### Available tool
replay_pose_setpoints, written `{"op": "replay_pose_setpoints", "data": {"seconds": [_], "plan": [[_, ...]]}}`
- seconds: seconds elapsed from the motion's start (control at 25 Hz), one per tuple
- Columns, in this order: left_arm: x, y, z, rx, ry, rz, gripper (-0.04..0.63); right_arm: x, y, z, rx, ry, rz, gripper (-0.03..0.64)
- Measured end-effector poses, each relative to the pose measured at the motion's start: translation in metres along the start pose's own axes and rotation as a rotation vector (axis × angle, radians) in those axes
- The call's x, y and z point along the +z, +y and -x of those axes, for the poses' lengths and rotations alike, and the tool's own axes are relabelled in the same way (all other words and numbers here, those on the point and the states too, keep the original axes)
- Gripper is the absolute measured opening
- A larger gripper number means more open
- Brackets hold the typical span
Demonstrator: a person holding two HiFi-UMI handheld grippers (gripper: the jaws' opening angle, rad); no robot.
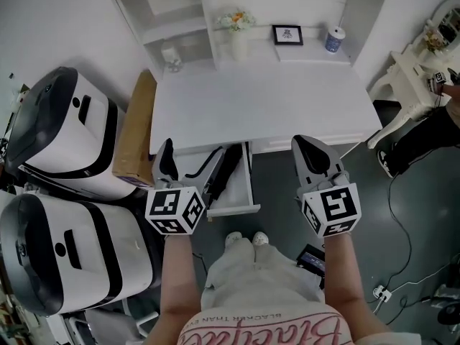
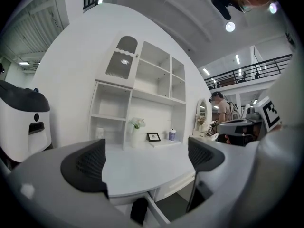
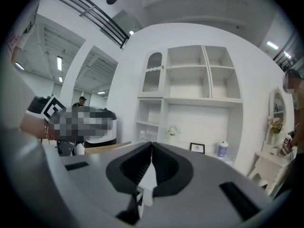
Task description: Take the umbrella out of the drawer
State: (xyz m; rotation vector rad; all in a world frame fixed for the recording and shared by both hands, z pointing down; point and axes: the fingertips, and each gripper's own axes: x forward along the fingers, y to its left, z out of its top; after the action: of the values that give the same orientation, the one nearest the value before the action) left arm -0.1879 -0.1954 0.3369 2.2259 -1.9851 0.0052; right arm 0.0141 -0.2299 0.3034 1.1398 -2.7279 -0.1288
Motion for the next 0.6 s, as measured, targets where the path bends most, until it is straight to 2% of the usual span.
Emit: {"op": "replay_pose_setpoints", "data": {"seconds": [0.24,0.6], "plan": [[-0.022,0.009,-0.013,-0.023,0.054,0.026,0.528,-0.013,0.001,-0.004,-0.026,0.044,-0.021,0.009],[-0.103,0.017,-0.039,-0.127,0.302,-0.013,0.526,-0.060,0.002,-0.018,-0.083,0.177,-0.085,0.009]]}}
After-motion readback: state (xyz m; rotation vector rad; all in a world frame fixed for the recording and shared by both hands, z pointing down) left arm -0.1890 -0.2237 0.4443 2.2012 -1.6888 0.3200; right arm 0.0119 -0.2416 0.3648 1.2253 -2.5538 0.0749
